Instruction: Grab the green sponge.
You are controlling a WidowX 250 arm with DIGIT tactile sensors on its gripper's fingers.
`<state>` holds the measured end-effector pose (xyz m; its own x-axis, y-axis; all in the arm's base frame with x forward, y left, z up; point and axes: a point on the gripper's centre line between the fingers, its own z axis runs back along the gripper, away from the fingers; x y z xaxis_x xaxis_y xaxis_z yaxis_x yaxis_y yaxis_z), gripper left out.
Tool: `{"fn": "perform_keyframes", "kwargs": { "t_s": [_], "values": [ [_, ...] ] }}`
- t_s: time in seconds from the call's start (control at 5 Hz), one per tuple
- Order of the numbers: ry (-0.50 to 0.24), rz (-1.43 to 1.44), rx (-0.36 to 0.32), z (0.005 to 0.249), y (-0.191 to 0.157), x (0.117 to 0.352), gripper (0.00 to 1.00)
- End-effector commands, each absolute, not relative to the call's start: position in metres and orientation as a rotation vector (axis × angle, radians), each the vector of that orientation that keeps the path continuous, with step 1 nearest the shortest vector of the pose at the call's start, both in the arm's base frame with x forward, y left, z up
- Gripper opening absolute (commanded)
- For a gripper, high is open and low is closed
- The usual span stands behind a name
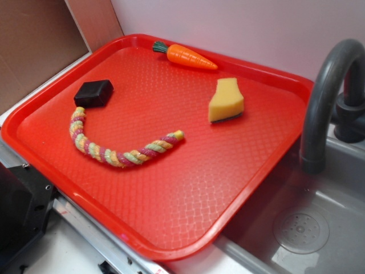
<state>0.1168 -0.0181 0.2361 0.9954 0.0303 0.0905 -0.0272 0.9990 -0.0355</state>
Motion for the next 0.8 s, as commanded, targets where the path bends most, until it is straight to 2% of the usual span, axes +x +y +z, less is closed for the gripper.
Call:
{"fn": "perform_keyframes", "kwargs": {
  "t_s": [0.0, 0.2, 0.4, 0.6],
  "values": [
    [-0.091, 0.029, -0.034, 0.236, -0.018, 0.117, 1.0],
    [-0.241, 0.274, -0.059, 0.226, -0.018, 0.136, 1.0],
    [-0.276, 0.522, -0.127, 0.218, -0.022, 0.158, 1.0],
    [-0.274, 0.646, -0.14, 0.207, -0.034, 0.185, 1.0]
  ]
}}
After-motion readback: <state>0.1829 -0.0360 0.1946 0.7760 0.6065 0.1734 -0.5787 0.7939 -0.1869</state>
